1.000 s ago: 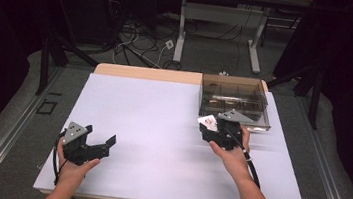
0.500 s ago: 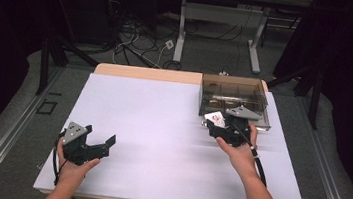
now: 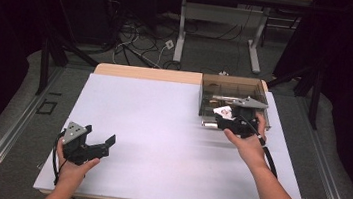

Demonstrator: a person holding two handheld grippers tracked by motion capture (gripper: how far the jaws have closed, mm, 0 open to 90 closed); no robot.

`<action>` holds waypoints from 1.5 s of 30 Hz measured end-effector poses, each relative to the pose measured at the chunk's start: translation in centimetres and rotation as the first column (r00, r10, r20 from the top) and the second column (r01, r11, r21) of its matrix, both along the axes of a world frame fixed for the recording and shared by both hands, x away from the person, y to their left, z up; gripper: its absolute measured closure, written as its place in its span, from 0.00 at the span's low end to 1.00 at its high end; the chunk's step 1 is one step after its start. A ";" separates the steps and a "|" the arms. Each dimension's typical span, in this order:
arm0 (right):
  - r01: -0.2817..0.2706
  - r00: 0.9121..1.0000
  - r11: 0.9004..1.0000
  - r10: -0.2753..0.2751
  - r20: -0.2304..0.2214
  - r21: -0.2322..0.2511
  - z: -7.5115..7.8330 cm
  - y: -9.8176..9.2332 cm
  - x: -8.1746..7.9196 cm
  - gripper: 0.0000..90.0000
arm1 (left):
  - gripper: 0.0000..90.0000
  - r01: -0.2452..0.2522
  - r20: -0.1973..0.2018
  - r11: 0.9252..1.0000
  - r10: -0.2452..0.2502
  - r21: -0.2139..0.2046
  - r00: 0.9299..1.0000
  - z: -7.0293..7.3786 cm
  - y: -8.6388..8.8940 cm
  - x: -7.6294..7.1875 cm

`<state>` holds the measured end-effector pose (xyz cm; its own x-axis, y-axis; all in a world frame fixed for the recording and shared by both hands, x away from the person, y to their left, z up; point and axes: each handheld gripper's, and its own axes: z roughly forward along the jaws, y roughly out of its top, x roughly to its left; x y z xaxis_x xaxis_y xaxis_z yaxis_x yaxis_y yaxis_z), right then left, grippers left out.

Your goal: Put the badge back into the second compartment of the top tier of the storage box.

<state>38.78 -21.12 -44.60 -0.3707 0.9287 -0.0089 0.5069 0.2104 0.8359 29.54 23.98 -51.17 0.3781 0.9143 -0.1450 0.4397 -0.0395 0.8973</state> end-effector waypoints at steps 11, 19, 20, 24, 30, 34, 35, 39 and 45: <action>0.051 0.998 0.999 -0.052 -0.024 -0.011 0.3 -1.3 1.2 0.37 | 0.06 -0.002 -0.003 1.000 0.002 -0.002 1.000 0.0 0.0 0.0; 0.108 0.993 0.994 -0.107 -0.056 0.005 0.0 -2.2 2.2 0.37 | 0.06 -0.004 -0.007 1.000 0.004 -0.008 1.000 -0.1 0.0 0.0; 0.112 0.992 0.994 -0.111 -0.055 0.002 0.0 -2.3 2.3 0.37 | 0.06 -0.004 -0.007 1.000 0.004 -0.007 1.000 -0.1 0.0 0.0; 0.128 0.989 0.992 -0.127 -0.072 0.004 -0.2 -2.4 2.5 0.37 | 0.06 -0.005 -0.008 1.000 0.005 -0.008 1.000 0.0 0.0 0.0; 0.158 0.984 0.987 -0.159 -0.078 -0.012 -0.6 -2.5 2.9 0.37 | 0.06 -0.008 -0.008 1.000 0.008 -0.008 1.000 0.0 0.0 0.0; 0.185 0.978 0.983 -0.186 -0.095 -0.021 -1.1 -2.8 3.5 0.37 | 0.06 -0.009 -0.003 1.000 0.009 -0.006 1.000 0.0 0.1 0.0; 0.185 0.978 0.983 -0.186 -0.095 -0.021 -1.1 -2.8 3.5 0.37 | 0.06 -0.009 -0.001 1.000 0.009 -0.004 1.000 0.0 0.1 0.0; 0.205 0.973 0.978 -0.207 -0.106 -0.027 -1.5 -2.8 3.7 0.37 | 0.06 -0.008 0.003 1.000 0.008 -0.005 1.000 0.0 0.1 0.1; 0.223 0.966 0.974 -0.225 -0.127 -0.029 -2.2 -3.1 3.9 0.37 | 0.06 -0.004 0.000 1.000 0.004 -0.005 1.000 0.0 0.1 0.1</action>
